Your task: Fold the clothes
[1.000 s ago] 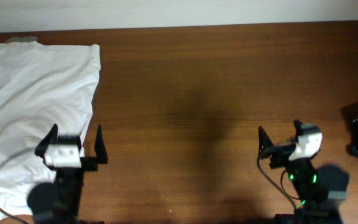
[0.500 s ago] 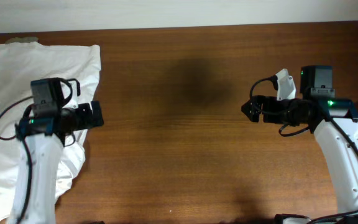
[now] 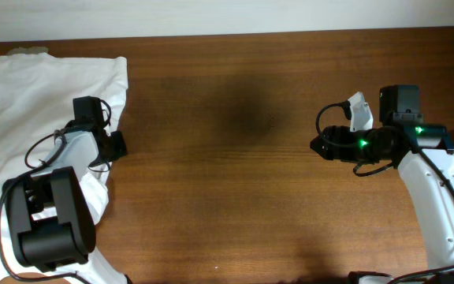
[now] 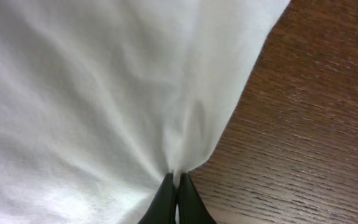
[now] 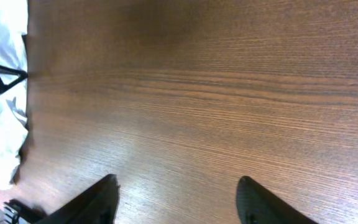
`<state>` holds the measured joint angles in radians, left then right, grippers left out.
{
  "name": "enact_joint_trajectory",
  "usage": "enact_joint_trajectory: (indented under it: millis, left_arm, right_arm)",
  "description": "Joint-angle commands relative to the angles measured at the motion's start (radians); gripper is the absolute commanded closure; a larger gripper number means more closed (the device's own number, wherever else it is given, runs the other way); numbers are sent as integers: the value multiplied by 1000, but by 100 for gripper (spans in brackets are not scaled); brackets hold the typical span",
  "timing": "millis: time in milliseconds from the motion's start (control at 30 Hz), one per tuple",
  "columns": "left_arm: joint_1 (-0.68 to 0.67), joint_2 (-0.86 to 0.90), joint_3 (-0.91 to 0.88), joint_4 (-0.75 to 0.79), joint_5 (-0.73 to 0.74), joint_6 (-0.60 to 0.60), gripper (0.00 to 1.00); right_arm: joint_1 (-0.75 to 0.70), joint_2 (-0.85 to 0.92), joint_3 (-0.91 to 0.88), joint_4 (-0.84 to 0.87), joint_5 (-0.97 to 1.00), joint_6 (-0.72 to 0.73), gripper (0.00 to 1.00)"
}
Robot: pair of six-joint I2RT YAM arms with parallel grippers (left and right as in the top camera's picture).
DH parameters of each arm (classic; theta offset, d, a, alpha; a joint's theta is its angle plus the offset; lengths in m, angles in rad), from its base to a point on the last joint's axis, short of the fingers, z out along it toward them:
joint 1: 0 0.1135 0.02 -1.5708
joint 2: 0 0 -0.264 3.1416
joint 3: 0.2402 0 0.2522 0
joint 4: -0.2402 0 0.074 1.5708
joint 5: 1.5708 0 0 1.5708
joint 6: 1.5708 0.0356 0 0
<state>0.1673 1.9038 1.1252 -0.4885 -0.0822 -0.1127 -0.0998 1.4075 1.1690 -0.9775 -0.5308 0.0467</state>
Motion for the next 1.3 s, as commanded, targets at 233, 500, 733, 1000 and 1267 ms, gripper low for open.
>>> enact_joint_trajectory:
  millis: [233, 500, 733, 1000, 1267]
  left_arm:
    - [-427, -5, 319, -87, 266, 38, 100]
    - [-831, -3, 344, -100, 12, -25, 21]
    - [-349, -14, 433, -442, -148, -59, 16]
    - [232, 174, 296, -361, 153, -62, 100]
    - [421, 291, 344, -312, -127, -63, 100]
  right_arm:
    - [-5, 2, 21, 10, -8, -8, 43]
    - [-5, 2, 21, 33, -7, -8, 36]
    - [-5, 2, 21, 69, -7, -8, 28]
    - [-5, 2, 21, 64, -7, -8, 28]
    - [-5, 2, 20, 58, -7, -8, 28]
